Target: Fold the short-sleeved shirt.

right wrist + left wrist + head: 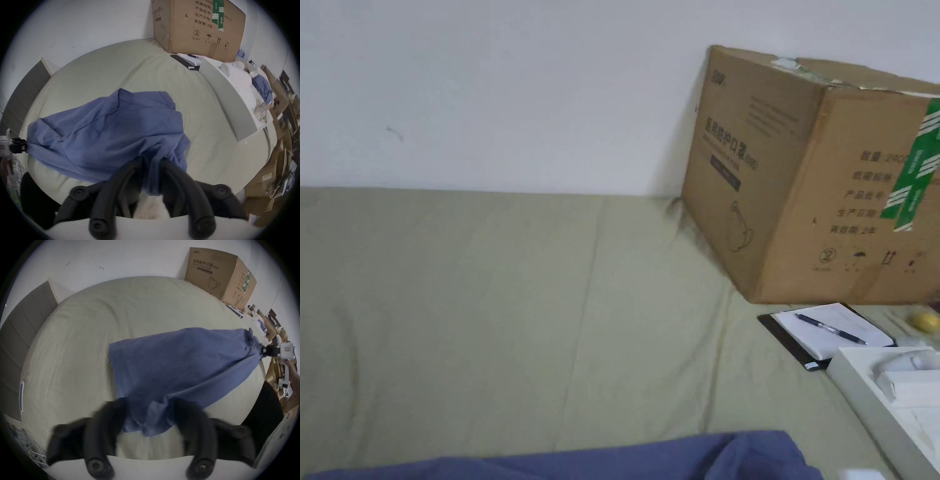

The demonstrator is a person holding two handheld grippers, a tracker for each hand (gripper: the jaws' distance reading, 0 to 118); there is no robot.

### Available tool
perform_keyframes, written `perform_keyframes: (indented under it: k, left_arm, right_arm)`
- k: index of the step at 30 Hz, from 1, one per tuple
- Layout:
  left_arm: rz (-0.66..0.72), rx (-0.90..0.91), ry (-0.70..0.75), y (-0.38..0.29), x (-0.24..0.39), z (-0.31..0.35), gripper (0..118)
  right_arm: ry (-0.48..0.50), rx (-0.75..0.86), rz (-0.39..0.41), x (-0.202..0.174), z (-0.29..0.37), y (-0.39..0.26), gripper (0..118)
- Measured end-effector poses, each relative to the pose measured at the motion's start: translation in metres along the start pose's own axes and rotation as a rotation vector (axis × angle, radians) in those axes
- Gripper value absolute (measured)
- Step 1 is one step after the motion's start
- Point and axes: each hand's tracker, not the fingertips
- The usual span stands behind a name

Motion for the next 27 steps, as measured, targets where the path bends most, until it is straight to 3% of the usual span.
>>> perform_keyframes:
  k: [1, 2, 4, 5, 7, 10, 14, 16, 18, 19, 20, 22, 26, 27]
  left_arm:
    - [0.006, 0.0, 0.005, -0.002, 0.0, 0.001, 106]
    - [0.025, 0.007, 0.008, -0.003, 0.0, 0.006, 108]
    - [0.085, 0.068, -0.027, -0.001, 0.0, 0.026, 108]
    - [0.12, 0.113, -0.053, 0.0, 0.001, 0.037, 108]
    - [0.188, 0.179, -0.089, 0.004, 0.008, 0.065, 108]
    - [0.257, 0.31, -0.204, 0.011, 0.023, 0.106, 108]
    - [0.238, 0.482, -0.224, 0.024, 0.055, 0.147, 108]
    - [0.196, 0.662, -0.18, 0.022, 0.074, 0.166, 108]
    - [0.155, 0.824, -0.109, 0.018, 0.091, 0.176, 105]
    - [0.146, 0.877, -0.086, 0.018, 0.099, 0.181, 99]
    - [0.135, 0.924, -0.077, 0.016, 0.106, 0.185, 73]
    - [0.109, 0.997, -0.062, 0.013, 0.113, 0.186, 0]
    - [0.091, 1.037, -0.043, 0.008, 0.125, 0.19, 0]
    - [0.094, 1.041, -0.029, 0.007, 0.127, 0.19, 0]
  right_arm:
    - [-0.019, 0.013, 0.012, -0.001, 0.004, 0.001, 85]
    - [-0.025, 0.022, 0.007, -0.002, 0.008, 0.002, 118]
    - [-0.004, 0.055, -0.028, -0.001, 0.027, 0.003, 111]
    - [0.022, 0.13, -0.053, 0.002, 0.039, 0.005, 112]
    - [0.024, 0.134, -0.058, -0.001, 0.061, 0.011, 112]
    - [0.117, 0.275, -0.063, -0.025, 0.106, 0.018, 112]
    - [0.258, 0.609, -0.047, -0.078, 0.17, 0.021, 112]
    - [0.211, 0.803, -0.004, -0.108, 0.193, 0.018, 110]
    - [0.182, 0.999, 0.046, -0.128, 0.208, 0.011, 96]
    - [0.162, 1.06, 0.065, -0.137, 0.214, 0.008, 83]
    - [0.141, 1.09, 0.081, -0.148, 0.216, 0.007, 53]
    - [0.12, 1.115, 0.091, -0.158, 0.222, 0.006, 2]
    - [0.196, 1.076, 0.044, -0.16, 0.222, 0.007, 0]
    - [0.177, 1.069, 0.041, -0.161, 0.222, 0.007, 0]
